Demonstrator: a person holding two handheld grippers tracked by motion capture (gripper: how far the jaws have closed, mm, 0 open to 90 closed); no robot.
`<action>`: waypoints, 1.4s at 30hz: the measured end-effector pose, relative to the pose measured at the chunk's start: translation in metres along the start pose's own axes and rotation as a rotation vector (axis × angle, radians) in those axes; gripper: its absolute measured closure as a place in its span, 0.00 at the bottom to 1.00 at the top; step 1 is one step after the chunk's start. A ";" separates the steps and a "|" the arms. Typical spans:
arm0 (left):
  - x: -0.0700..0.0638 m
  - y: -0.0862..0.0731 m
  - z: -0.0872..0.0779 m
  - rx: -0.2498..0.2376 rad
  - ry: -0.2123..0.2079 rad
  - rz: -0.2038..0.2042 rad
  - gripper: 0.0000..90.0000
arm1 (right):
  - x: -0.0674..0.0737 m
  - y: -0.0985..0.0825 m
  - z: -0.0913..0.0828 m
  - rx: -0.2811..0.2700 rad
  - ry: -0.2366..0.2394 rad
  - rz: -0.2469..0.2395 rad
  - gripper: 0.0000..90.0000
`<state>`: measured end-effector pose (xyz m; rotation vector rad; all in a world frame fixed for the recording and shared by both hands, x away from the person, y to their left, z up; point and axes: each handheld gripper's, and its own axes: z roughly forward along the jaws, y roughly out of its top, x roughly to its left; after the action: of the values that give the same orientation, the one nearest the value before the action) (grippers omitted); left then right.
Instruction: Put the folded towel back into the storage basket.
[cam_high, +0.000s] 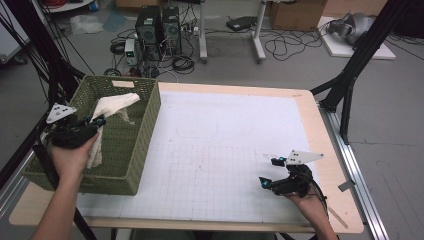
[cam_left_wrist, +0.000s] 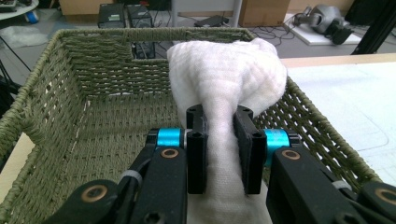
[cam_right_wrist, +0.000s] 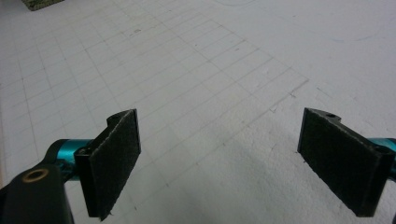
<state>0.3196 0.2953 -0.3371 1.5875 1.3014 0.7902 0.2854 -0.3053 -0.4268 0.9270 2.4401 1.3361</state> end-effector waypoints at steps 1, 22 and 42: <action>0.000 0.000 0.000 0.001 0.001 0.003 0.85 | 0.000 0.000 0.000 0.000 0.000 -0.001 0.14; 0.000 -0.002 0.007 0.038 -0.011 0.020 0.84 | 0.000 0.000 0.000 -0.001 0.000 -0.003 0.14; -0.003 -0.002 0.013 0.060 -0.007 0.014 0.84 | -0.001 0.000 0.000 -0.004 0.000 -0.004 0.14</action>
<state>0.3294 0.2898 -0.3435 1.6464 1.3219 0.7601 0.2861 -0.3058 -0.4269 0.9202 2.4372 1.3391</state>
